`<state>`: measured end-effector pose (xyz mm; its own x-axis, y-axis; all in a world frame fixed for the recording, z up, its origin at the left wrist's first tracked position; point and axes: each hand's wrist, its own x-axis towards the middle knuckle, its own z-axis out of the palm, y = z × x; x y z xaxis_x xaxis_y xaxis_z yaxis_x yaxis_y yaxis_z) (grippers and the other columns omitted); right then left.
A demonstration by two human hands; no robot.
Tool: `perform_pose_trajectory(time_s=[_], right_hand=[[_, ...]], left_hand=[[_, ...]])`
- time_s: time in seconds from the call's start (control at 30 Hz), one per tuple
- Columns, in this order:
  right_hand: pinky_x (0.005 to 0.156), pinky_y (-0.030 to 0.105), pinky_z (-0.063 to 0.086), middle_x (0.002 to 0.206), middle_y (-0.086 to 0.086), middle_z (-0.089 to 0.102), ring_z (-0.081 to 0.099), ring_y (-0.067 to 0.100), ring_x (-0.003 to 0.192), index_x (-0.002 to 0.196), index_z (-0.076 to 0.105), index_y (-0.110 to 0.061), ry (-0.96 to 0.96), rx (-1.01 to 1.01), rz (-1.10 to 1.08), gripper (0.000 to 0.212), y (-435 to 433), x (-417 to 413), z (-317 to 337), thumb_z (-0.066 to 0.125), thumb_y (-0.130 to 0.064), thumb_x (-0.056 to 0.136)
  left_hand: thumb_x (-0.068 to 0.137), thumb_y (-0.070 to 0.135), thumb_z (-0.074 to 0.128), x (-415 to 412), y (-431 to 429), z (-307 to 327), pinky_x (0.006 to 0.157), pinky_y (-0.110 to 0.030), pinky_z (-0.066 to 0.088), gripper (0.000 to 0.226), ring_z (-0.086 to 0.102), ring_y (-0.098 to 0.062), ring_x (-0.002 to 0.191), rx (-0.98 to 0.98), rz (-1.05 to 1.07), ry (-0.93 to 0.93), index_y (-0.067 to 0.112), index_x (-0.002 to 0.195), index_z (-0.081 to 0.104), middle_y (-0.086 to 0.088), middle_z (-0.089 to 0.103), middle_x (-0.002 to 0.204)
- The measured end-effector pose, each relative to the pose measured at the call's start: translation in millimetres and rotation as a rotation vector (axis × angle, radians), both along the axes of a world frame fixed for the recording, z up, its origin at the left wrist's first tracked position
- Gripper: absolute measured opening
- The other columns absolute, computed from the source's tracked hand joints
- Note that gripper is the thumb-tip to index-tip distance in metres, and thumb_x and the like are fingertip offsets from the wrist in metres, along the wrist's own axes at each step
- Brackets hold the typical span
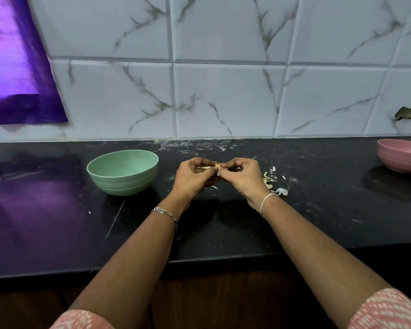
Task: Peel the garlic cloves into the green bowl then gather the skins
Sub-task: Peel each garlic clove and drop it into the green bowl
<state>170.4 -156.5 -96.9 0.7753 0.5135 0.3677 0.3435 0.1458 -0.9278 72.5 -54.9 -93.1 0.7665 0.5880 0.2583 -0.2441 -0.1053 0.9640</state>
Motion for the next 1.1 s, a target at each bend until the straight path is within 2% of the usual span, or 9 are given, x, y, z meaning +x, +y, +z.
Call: perform_pose_trajectory(time_s=[0.2, 0.37, 0.47, 0.57, 0.63, 0.8, 0.9, 1.1], right_hand=[[0.068, 0.018, 0.055, 0.079, 0.003, 0.073, 0.065, -0.002, 0.065, 0.079, 0.07, 0.007, -0.003, -0.008, -0.025, 0.01, 0.8, -1.0, 1.3, 0.078, 0.005, 0.073], [0.071, 0.023, 0.058, 0.079, 0.006, 0.074, 0.066, 0.005, 0.067, 0.067, 0.068, -0.004, -0.041, -0.017, -0.046, 0.015, 0.1, -2.4, 2.3, 0.08, 0.003, 0.07], [0.071, 0.024, 0.058, 0.078, 0.007, 0.074, 0.067, 0.008, 0.069, 0.072, 0.069, 0.003, -0.058, -0.022, -0.053, 0.015, 0.3, -2.1, 2.6, 0.083, 0.0, 0.069], [0.074, 0.03, 0.059, 0.078, 0.01, 0.074, 0.068, 0.015, 0.071, 0.076, 0.073, -0.004, -0.011, -0.001, -0.025, 0.008, -0.8, -1.7, 3.7, 0.08, -0.003, 0.074], [0.077, 0.033, 0.059, 0.078, 0.013, 0.073, 0.068, 0.018, 0.072, 0.081, 0.074, -0.002, 0.032, 0.001, 0.009, 0.005, -1.9, -1.9, 4.4, 0.078, -0.004, 0.078], [0.081, 0.04, 0.06, 0.077, 0.011, 0.074, 0.07, 0.02, 0.074, 0.078, 0.076, -0.006, -0.019, -0.049, -0.04, 0.007, -0.9, 2.5, 1.4, 0.081, -0.007, 0.074], [0.079, 0.039, 0.06, 0.075, 0.008, 0.074, 0.069, 0.017, 0.071, 0.072, 0.075, -0.012, -0.032, -0.07, -0.049, 0.008, -1.4, 1.5, 1.1, 0.081, -0.006, 0.073], [0.073, 0.034, 0.06, 0.074, 0.005, 0.074, 0.068, 0.016, 0.066, 0.064, 0.071, -0.015, -0.07, -0.081, -0.056, 0.018, -2.8, 0.2, 2.4, 0.079, 0.0, 0.072]], left_hand=[[0.086, 0.003, 0.069, 0.0, -0.3, 1.3, 0.052, -0.015, 0.049, 0.013, 0.07, -0.015, 0.064, 0.0, 0.017, 0.007, 0.0, 0.098, 0.068, -0.014, 0.072, 0.077], [0.086, 0.003, 0.068, 0.4, -1.0, 1.0, 0.055, -0.017, 0.051, 0.005, 0.071, -0.017, 0.068, -0.01, 0.019, 0.01, 0.005, 0.09, 0.07, -0.012, 0.072, 0.078], [0.087, 0.002, 0.067, 1.1, -0.2, 0.5, 0.057, -0.018, 0.051, 0.005, 0.07, -0.02, 0.071, -0.008, 0.024, 0.011, 0.005, 0.089, 0.071, -0.013, 0.072, 0.079], [0.088, 0.004, 0.066, 0.0, -0.4, 1.3, 0.053, -0.016, 0.049, 0.006, 0.067, -0.014, 0.065, -0.01, 0.037, 0.011, 0.004, 0.092, 0.07, -0.011, 0.071, 0.075], [0.089, 0.005, 0.066, 0.0, -0.4, 1.3, 0.051, -0.014, 0.047, 0.008, 0.064, -0.011, 0.063, -0.013, 0.033, 0.018, 0.004, 0.095, 0.07, -0.008, 0.069, 0.073], [0.088, -0.002, 0.063, -0.8, -2.3, 1.0, 0.054, -0.011, 0.046, 0.017, 0.063, -0.006, 0.062, 0.037, -0.004, 0.066, 0.001, 0.104, 0.069, -0.004, 0.068, 0.074], [0.086, 0.0, 0.067, -3.0, -1.7, 0.5, 0.053, -0.01, 0.044, 0.019, 0.062, 0.001, 0.057, 0.096, -0.001, 0.073, 0.002, 0.105, 0.07, -0.002, 0.069, 0.074], [0.087, -0.001, 0.066, -3.5, -0.7, -0.7, 0.054, -0.008, 0.043, 0.019, 0.061, 0.004, 0.057, 0.147, -0.013, 0.068, 0.001, 0.106, 0.069, 0.0, 0.068, 0.074]])
